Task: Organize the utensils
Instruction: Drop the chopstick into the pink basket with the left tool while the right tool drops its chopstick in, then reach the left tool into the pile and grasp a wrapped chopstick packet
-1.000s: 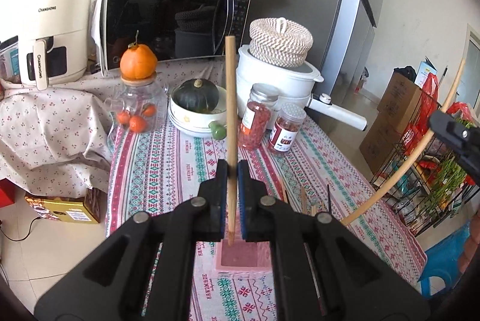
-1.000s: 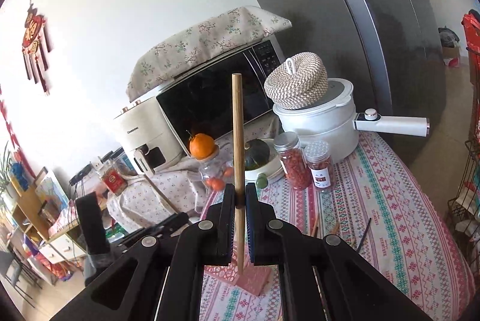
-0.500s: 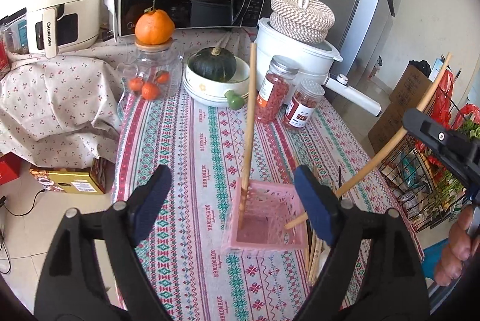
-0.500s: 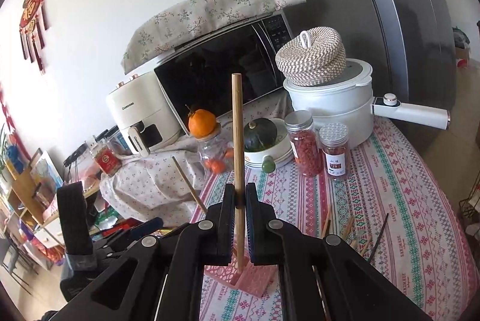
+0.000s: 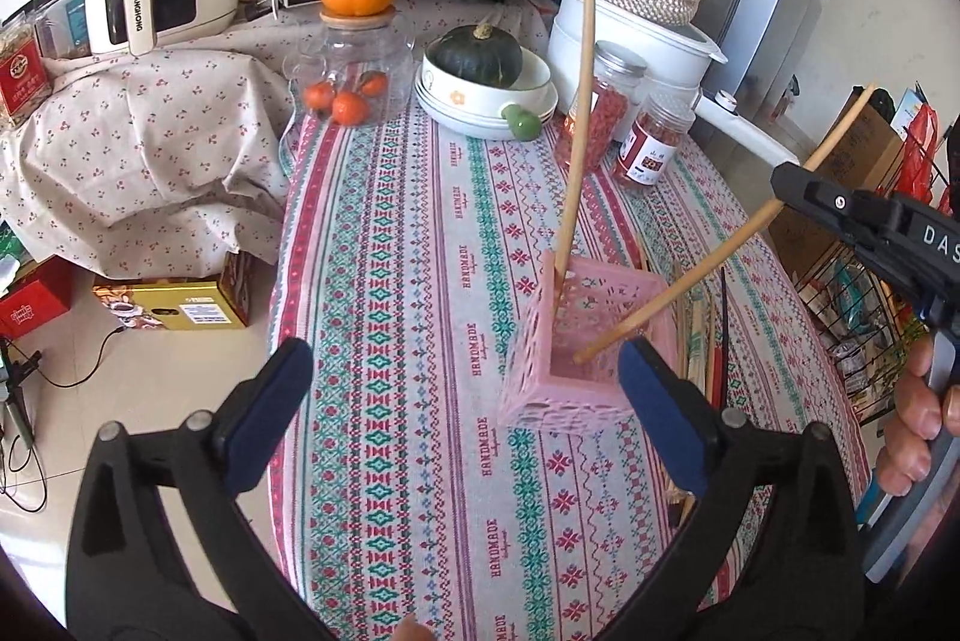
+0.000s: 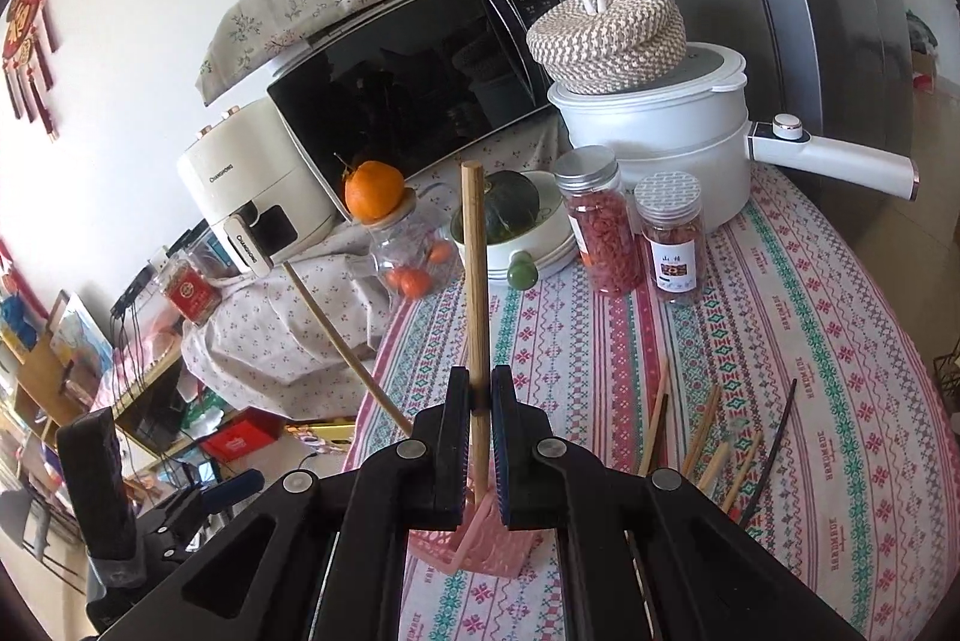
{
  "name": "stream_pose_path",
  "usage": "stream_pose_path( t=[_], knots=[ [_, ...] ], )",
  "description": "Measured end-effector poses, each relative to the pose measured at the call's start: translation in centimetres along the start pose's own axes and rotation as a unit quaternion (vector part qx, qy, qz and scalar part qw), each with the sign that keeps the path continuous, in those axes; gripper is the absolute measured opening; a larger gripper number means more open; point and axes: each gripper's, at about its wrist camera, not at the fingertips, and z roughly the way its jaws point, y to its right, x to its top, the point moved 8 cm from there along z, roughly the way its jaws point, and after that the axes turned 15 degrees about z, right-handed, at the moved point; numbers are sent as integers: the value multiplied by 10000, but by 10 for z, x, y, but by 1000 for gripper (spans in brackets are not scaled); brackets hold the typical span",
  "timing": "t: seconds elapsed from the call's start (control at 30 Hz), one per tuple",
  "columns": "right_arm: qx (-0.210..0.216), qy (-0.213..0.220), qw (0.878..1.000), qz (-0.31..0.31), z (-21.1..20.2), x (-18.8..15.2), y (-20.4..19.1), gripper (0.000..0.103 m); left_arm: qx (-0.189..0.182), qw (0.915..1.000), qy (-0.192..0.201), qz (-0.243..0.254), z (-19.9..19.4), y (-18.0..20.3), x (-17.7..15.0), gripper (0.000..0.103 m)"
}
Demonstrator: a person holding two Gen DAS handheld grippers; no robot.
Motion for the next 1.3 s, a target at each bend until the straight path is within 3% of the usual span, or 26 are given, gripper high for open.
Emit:
stream_pose_path(
  t=[0.2,0.37,0.67,1.1,1.3],
  knots=[
    [15,-133,9998,114,3,0,3,14,4,10000,-25,3,1,0,0,102],
    [178,44,9994,282,-16,10,5,57,-19,10000,10,75,-2,5,0,102],
    [-187,367,9990,184,-54,21,28,83,-56,9996,254,63,-18,12,5,103],
    [-988,154,9949,162,-74,8,91,87,-459,9974,446,338,-36,53,9,103],
    [-1246,1,9921,112,-80,-1,110,87,-657,9940,535,692,-44,87,14,103]
  ],
)
